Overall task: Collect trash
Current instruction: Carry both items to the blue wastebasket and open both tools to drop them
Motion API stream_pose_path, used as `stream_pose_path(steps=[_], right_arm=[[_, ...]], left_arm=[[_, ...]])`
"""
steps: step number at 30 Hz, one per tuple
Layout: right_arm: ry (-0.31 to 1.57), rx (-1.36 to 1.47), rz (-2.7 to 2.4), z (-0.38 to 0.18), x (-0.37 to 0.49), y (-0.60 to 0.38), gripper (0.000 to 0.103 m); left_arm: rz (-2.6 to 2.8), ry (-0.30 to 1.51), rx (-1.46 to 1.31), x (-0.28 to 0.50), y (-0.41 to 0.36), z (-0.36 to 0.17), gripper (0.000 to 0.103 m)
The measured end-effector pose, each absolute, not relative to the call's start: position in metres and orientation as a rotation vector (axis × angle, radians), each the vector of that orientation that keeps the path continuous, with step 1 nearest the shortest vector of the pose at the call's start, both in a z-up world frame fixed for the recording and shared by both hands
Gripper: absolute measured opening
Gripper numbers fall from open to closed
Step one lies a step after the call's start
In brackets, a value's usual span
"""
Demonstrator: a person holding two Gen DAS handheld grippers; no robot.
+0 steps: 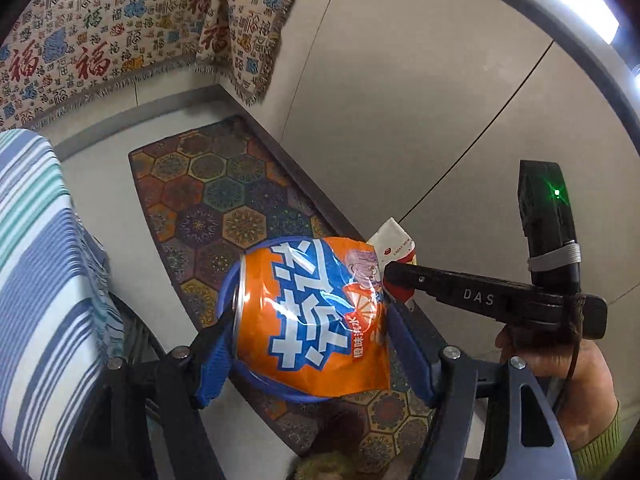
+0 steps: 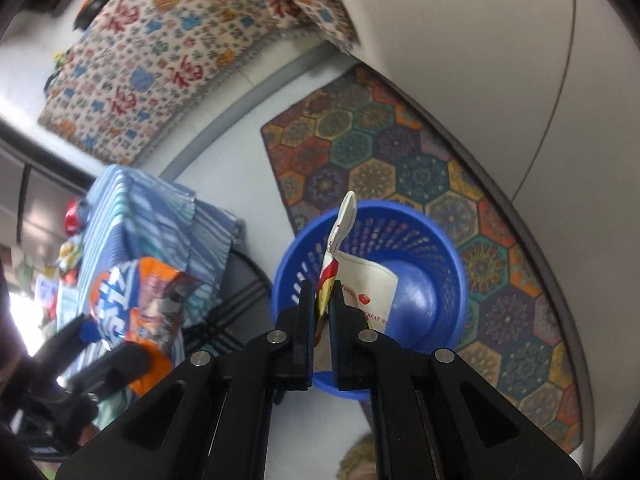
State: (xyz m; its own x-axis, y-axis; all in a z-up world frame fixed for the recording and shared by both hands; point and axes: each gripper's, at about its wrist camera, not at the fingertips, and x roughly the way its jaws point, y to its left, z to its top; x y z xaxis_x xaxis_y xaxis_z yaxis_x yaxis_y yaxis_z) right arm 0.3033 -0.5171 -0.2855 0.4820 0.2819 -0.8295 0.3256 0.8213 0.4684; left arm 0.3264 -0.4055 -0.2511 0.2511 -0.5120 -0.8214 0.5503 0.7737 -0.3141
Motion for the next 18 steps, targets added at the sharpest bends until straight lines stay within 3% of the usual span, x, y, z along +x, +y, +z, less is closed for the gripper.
stream_pose_path(steps=[9,11,12,13,15,17,18], right_arm=[[1.108,0.722,-0.063,-0.322,0.314,-0.551,0.011],[1.104,0.733,-0.074,-0.326,0.315,-0.555,0.02],[1.099,0.736,-0.083,-0.327,0.315,-0.557,0.032],[1.088,0.742,-0.096,-0.326,0.315,-0.559,0.037],[1.067,0.748,-0.116,-0.323,0.313,-0.564,0.037],[1.033,0.709,-0.155,-0.31,0.309,-0.564,0.045],[1.014,0.674,-0.176,-0.301,0.305,-0.562,0.054]], left_arm=[[-0.712,1.151,0.106,0.352,-0.449,-0.309,0.075],[-0.712,1.169,0.105,0.358,-0.455,-0.319,0.076],[-0.712,1.174,0.1,0.36,-0.458,-0.322,0.077],[-0.707,1.177,0.092,0.362,-0.459,-0.324,0.077],[-0.691,1.182,0.08,0.367,-0.458,-0.326,0.077],[-0.671,1.155,0.069,0.366,-0.454,-0.319,0.077],[-0.659,1.125,0.071,0.362,-0.449,-0.311,0.077]])
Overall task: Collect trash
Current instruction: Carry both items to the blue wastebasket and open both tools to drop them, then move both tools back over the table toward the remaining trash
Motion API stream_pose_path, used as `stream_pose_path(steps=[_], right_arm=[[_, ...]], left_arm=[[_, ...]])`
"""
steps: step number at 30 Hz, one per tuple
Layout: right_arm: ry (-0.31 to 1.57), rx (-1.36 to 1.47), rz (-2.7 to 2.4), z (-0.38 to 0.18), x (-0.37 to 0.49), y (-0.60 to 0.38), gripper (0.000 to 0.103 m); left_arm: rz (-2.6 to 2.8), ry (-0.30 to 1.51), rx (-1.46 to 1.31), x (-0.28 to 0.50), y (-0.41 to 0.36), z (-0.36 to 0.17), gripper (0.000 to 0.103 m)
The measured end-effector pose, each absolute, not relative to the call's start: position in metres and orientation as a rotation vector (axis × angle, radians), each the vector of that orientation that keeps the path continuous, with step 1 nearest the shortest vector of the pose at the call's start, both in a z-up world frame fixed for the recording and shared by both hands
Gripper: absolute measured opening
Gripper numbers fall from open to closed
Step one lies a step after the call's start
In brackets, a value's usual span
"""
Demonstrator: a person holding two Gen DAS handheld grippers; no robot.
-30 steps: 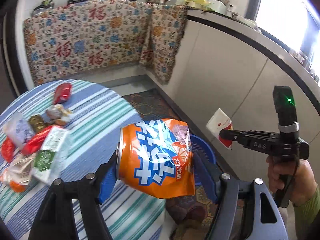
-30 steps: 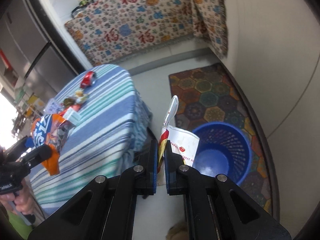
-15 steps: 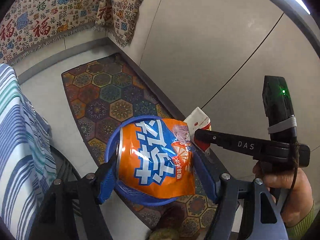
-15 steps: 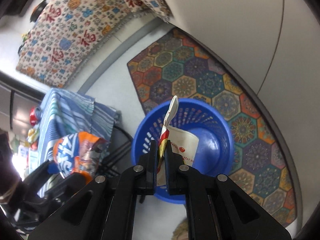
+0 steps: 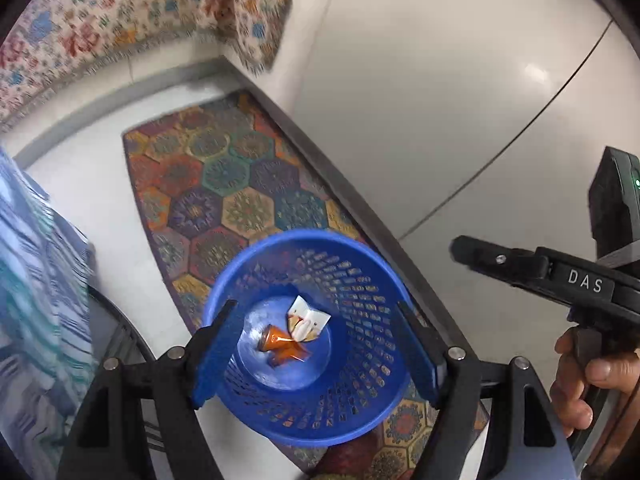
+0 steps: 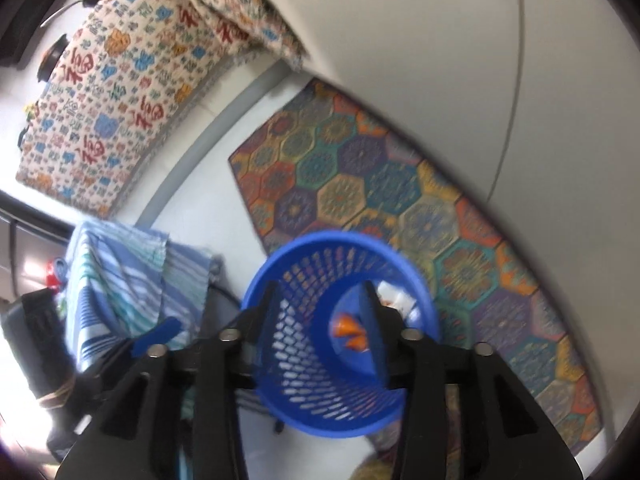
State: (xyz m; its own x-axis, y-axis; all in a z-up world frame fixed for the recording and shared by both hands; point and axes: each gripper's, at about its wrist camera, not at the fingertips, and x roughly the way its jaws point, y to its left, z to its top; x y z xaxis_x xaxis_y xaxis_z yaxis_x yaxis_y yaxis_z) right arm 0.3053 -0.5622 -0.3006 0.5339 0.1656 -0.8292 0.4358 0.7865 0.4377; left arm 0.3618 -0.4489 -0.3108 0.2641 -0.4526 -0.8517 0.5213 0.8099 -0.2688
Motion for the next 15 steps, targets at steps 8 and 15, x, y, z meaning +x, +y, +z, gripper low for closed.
stream_pose_path(steps=[8,15], right_arm=[[0.774,0.441,-0.278,-0.192,0.264,-0.512,0.076],[0.609,0.25,-0.139,-0.136,0.236,-0.38,0.084]], left_arm=[[-0.619,0.892,0.073,0.282,-0.364,-0.204,0.077],[-0.464,0.851,0.117,0.212,-0.234,-0.164,0.08]])
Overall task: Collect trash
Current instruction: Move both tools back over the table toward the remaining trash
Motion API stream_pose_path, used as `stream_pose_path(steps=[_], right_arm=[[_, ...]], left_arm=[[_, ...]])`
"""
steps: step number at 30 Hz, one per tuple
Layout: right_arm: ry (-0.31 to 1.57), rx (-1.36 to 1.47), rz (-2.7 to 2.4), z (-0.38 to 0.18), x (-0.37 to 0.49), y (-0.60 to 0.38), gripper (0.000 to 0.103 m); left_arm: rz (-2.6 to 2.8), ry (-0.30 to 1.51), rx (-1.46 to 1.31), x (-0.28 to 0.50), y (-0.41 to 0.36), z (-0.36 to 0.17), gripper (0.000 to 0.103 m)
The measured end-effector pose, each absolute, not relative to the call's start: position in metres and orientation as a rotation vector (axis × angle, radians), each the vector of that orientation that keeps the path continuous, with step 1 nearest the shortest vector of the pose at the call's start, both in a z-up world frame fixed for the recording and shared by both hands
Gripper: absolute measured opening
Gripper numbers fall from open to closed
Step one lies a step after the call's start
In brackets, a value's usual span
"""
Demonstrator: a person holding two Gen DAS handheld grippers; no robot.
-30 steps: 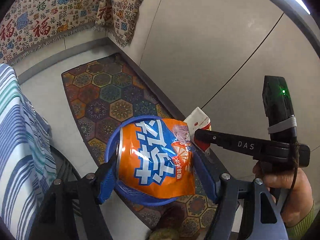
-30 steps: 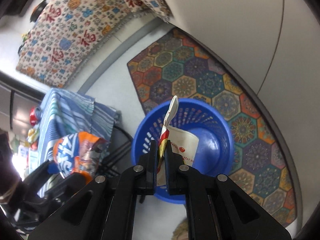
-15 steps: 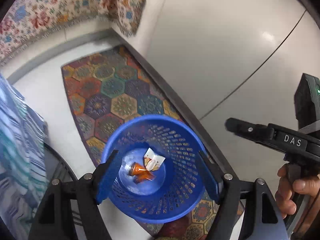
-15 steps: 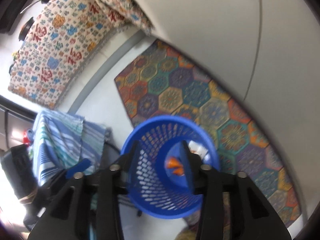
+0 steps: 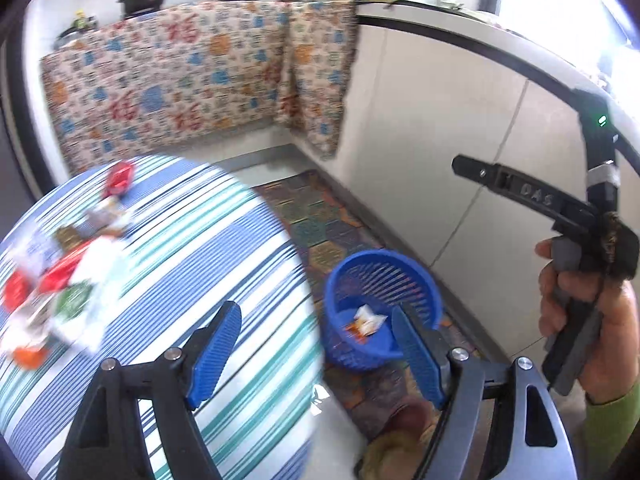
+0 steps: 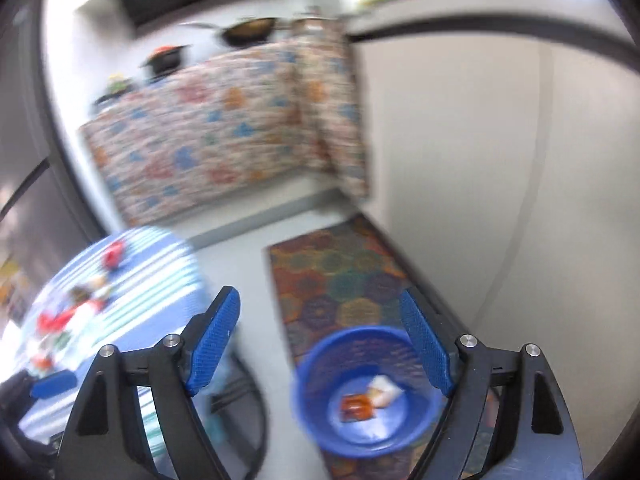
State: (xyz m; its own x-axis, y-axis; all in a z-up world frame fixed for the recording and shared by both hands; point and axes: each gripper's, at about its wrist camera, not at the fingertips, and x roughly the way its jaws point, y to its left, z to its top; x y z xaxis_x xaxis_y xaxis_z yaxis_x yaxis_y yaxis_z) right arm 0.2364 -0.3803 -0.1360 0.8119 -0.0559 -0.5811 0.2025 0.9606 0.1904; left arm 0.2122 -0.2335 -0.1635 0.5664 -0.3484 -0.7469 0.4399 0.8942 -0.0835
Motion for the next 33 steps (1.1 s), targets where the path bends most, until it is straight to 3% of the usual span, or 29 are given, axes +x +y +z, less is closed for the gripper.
stream_pose_path(steps=[9,19,20,22,26,33], right_arm=[[0.732,-0.004,0.308,-0.159,0.248,-0.176,0.089],[0.849,-0.064,0.404,-0.193,0.281,-0.095,0.089],[0.855,-0.055,0.414,-0.194,0.286,-0.091,0.089],[0.869,-0.038,0.423,-0.198,0.298,-0.082,0.089],[0.911,-0.037,0.44,-0.206,0.317,-0.065,0.089],[0.948,0.024,0.347,-0.216,0.334,-0.09,0.072]], left_arm=[[-0.066,0.946,0.095,0.19,-0.068,-0.213,0.08],[0.058,0.954,-0.016,0.203,0.009,-0.234,0.083],[0.068,0.945,-0.013,0.209,0.007,-0.235,0.085],[0.09,0.944,-0.018,0.212,0.014,-0.238,0.1],[0.101,0.954,-0.034,0.213,0.026,-0.24,0.103],[0.058,0.951,-0.014,0.212,0.029,-0.24,0.103]])
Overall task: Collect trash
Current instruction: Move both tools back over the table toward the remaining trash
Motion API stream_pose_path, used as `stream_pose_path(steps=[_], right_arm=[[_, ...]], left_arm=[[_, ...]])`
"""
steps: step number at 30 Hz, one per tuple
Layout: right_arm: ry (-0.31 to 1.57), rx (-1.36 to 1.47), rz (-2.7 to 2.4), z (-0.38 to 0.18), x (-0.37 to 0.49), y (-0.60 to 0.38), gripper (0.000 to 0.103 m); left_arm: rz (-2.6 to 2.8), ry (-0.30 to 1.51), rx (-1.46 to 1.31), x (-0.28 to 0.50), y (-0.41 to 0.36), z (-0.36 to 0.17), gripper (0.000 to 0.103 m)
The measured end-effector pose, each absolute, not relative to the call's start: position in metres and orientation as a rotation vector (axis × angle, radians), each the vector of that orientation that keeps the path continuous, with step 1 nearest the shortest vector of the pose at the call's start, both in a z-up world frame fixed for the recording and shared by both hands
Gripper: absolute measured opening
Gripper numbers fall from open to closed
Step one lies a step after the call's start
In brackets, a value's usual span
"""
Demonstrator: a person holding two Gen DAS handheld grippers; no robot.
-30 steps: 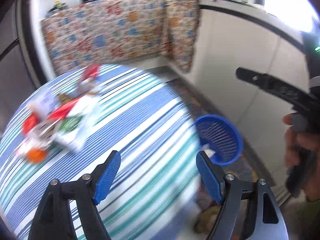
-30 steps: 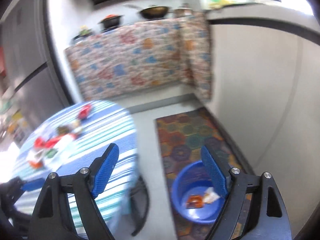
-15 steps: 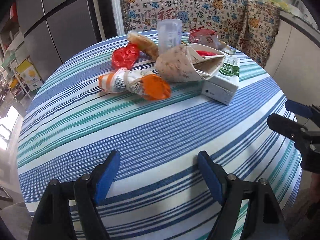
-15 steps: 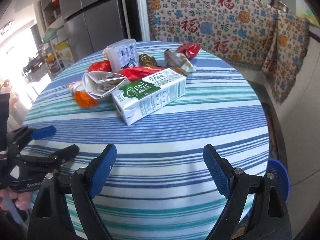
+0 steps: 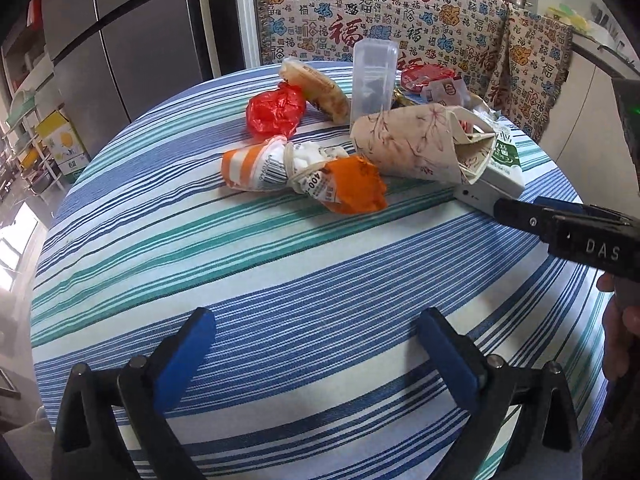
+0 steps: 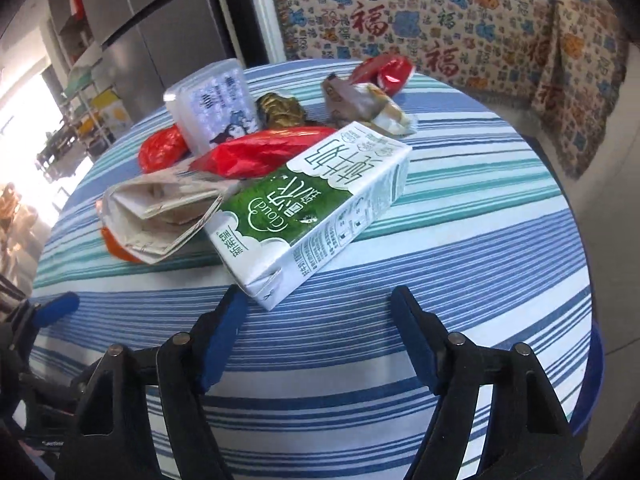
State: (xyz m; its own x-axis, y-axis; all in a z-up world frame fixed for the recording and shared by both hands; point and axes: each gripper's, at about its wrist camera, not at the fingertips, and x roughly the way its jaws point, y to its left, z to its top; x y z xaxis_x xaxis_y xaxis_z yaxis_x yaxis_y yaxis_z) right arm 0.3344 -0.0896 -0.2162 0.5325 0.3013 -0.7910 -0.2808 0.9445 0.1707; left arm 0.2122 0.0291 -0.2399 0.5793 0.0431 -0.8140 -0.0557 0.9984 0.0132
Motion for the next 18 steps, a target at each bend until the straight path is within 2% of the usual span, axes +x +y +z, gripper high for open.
stream_pose_path(steps=[3,8,12,18], right_arm=[[0.957,0.017,0.216,-0.216,0.336,-0.116,0.068],[0.971,0.045,0.171,-0.214,0.33,-0.143,0.068],[0.973,0.019,0.218,-0.216,0.322,-0.133,0.072],[0.951,-0.052,0.248,-0.218,0.315,-0.113,0.079]], left_arm=[[0.043,0.955,-0.009,0.211,0.033,-0.239,0.103],[0.035,0.967,-0.038,0.208,0.041,-0.235,0.103],[0.087,0.924,-0.235,0.205,0.065,-0.219,0.103],[0.151,0.865,-0.311,0.248,0.064,-0.187,0.103]])
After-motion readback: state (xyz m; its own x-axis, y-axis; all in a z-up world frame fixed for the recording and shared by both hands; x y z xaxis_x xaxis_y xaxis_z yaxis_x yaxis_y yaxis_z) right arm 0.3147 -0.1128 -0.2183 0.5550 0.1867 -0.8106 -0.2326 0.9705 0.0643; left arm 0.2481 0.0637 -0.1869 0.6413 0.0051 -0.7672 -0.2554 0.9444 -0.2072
